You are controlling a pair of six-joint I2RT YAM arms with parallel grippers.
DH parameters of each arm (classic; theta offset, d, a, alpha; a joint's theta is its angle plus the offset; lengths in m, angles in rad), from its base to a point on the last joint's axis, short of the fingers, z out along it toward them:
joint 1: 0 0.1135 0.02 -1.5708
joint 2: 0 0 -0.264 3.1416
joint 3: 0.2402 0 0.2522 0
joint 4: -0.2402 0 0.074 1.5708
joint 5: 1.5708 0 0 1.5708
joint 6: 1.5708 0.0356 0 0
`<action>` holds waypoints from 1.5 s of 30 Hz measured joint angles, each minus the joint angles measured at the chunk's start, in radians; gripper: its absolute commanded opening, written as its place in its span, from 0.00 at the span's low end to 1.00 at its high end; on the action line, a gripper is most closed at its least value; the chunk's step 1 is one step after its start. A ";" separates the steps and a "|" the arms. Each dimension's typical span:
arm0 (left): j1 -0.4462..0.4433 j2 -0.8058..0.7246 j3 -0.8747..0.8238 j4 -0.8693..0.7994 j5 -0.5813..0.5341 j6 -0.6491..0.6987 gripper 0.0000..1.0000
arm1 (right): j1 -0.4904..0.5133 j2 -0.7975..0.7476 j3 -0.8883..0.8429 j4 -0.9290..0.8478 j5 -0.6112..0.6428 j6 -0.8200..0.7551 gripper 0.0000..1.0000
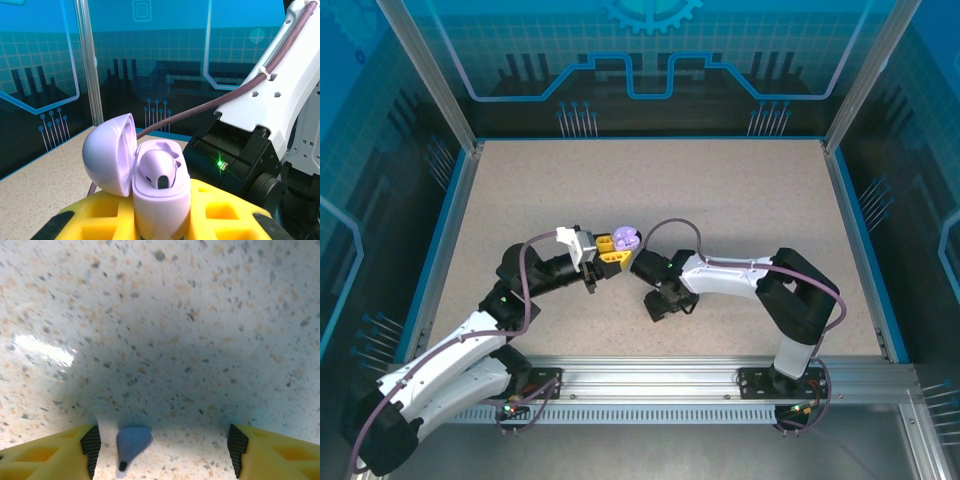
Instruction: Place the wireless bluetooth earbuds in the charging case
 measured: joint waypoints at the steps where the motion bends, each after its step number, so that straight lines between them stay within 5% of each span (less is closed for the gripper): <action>1: 0.000 0.000 0.000 0.000 0.000 0.000 0.06 | 0.000 -0.002 -0.002 0.000 -0.003 0.001 0.67; 14: 0.000 0.000 0.000 0.000 0.000 0.000 0.06 | -0.013 -0.093 -0.009 -0.004 -0.071 0.002 0.55; 31: 0.000 -0.003 0.000 -0.017 0.000 0.000 0.06 | -0.036 0.005 0.014 0.012 -0.127 0.016 0.34; 45: 0.000 -0.003 0.000 -0.023 0.000 0.000 0.06 | -0.036 0.045 0.051 -0.009 -0.131 0.017 0.27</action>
